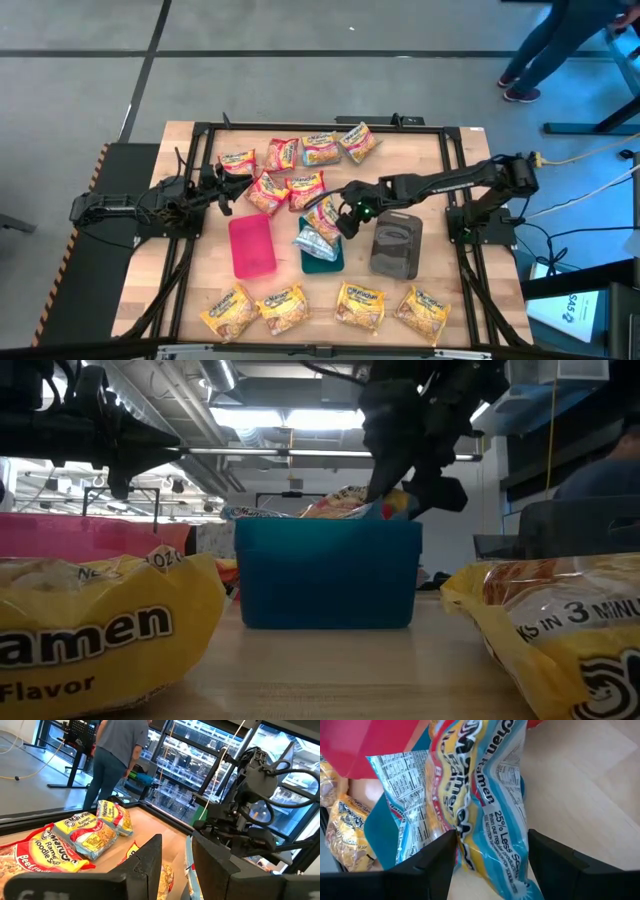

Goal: Sort Maruchan noodles
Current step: Put the blue noodle pack into the blue bin

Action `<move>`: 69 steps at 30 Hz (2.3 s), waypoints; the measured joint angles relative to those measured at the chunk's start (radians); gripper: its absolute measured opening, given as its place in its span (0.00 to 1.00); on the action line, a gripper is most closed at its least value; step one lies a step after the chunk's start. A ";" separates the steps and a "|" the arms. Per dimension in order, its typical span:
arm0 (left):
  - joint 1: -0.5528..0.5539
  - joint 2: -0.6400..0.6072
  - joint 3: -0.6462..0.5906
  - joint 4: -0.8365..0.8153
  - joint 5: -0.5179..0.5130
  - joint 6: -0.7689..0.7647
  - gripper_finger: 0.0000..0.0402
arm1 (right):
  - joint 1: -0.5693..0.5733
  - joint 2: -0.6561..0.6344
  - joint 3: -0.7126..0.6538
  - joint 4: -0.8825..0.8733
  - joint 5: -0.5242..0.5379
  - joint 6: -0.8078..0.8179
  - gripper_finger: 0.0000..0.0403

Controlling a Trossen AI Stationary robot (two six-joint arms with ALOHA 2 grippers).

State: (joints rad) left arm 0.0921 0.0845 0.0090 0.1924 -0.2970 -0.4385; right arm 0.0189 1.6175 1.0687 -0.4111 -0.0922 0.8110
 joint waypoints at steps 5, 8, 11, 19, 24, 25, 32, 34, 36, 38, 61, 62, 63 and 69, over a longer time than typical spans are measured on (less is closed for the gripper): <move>0.000 0.000 0.000 -0.001 0.001 -0.004 0.25 | 0.000 0.003 0.000 0.006 0.007 -0.012 0.58; 0.000 0.000 0.000 -0.001 0.001 -0.004 0.25 | 0.000 0.003 0.000 0.016 0.004 -0.014 0.52; 0.000 0.000 0.000 -0.001 0.002 -0.004 0.25 | 0.000 0.003 0.000 0.018 -0.003 -0.016 0.42; 0.000 0.000 0.000 -0.001 0.002 -0.004 0.25 | 0.000 0.002 0.000 0.022 -0.018 -0.059 0.23; 0.000 0.000 0.000 -0.001 0.003 -0.003 0.25 | 0.000 0.002 0.034 0.008 -0.017 -0.110 0.27; 0.000 0.000 0.000 -0.001 0.003 -0.004 0.25 | 0.000 0.002 0.043 0.005 -0.007 -0.129 0.29; 0.000 0.000 0.000 -0.001 0.003 -0.004 0.25 | -0.001 0.002 0.126 -0.146 -0.006 -0.269 0.36; 0.000 0.000 0.000 -0.001 0.003 -0.004 0.25 | -0.001 0.002 0.135 -0.174 -0.007 -0.297 0.35; 0.000 0.000 0.000 -0.001 0.003 -0.004 0.25 | -0.001 0.002 0.137 -0.180 -0.010 -0.314 0.33; 0.000 0.000 0.000 -0.001 0.003 -0.004 0.25 | -0.002 0.002 0.137 -0.181 0.008 -0.315 0.32; 0.000 0.000 0.000 -0.001 0.003 -0.005 0.25 | -0.021 0.002 0.137 -0.149 -0.014 -0.344 0.10; 0.000 0.000 0.000 -0.001 0.003 -0.005 0.25 | -0.022 0.002 0.137 -0.149 -0.014 -0.347 0.07; 0.000 0.000 0.000 -0.001 0.003 -0.005 0.25 | -0.022 0.002 0.137 -0.149 -0.013 -0.348 0.05; 0.000 0.000 0.000 -0.001 0.003 -0.005 0.25 | -0.022 0.002 0.137 -0.149 -0.010 -0.375 0.02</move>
State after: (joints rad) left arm 0.0921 0.0846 0.0086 0.1913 -0.2943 -0.4431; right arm -0.0029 1.6196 1.2057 -0.5598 -0.1018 0.4360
